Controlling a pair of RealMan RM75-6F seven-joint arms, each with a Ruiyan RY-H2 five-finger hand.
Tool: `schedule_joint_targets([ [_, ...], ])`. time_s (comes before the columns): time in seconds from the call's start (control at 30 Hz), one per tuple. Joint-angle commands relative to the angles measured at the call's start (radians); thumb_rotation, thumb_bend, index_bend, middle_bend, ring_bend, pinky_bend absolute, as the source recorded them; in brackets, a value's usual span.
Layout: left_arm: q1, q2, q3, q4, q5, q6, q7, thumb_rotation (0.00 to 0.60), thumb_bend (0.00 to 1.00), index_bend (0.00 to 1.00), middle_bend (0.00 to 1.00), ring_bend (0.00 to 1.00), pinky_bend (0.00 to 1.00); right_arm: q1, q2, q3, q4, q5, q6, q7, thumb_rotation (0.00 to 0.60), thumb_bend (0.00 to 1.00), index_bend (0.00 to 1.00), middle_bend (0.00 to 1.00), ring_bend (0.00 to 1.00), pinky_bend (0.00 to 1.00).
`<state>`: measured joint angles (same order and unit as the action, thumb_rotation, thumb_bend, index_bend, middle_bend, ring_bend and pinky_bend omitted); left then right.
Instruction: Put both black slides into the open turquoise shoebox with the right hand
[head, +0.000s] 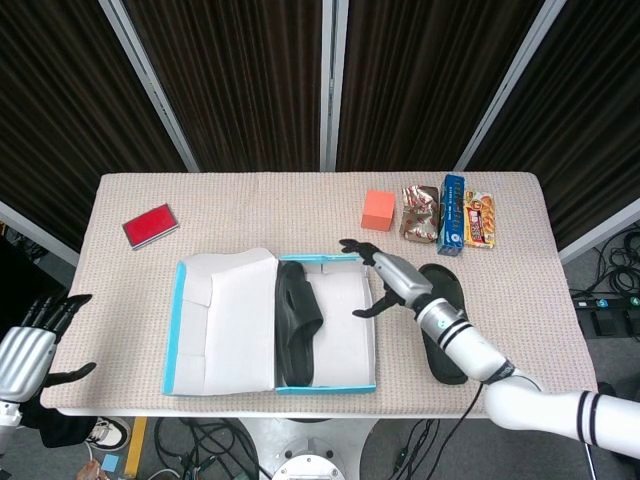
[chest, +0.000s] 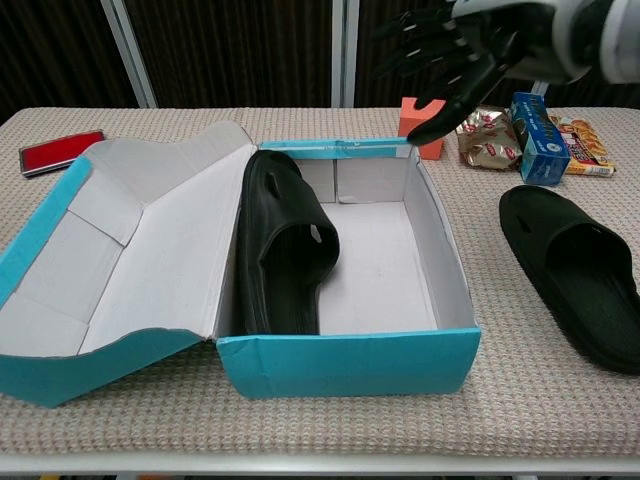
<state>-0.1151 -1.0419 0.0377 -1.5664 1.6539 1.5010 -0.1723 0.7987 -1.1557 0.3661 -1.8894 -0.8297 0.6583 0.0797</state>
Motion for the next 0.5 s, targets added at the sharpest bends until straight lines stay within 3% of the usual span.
schedule_joint_targets([
  [0.03,-0.001,-0.001,0.000,-0.001,0.001,-0.001,0.001,0.600,0.00,0.11,0.15,0.01,0.08,-0.029,0.161,-0.033,-0.082,0.032,0.072,-0.107,0.600,0.00,0.05,0.13,0.05,0.21],
  [0.23,-0.004,-0.007,0.001,-0.004,-0.001,-0.008,0.004,0.600,0.00,0.11,0.15,0.01,0.08,0.047,0.276,-0.202,-0.083,0.239,0.061,-0.346,0.600,0.00,0.05,0.13,0.06,0.22],
  [0.33,-0.005,-0.007,0.002,-0.005,-0.001,-0.011,0.007,0.600,0.00,0.11,0.15,0.01,0.08,0.099,0.264,-0.286,-0.066,0.335,0.088,-0.461,0.600,0.00,0.05,0.13,0.06,0.22],
  [0.5,-0.006,-0.003,0.008,-0.012,0.002,-0.019,0.008,0.600,0.00,0.11,0.15,0.01,0.08,0.157,0.203,-0.370,-0.038,0.436,0.130,-0.580,0.600,0.01,0.05,0.12,0.06,0.22],
])
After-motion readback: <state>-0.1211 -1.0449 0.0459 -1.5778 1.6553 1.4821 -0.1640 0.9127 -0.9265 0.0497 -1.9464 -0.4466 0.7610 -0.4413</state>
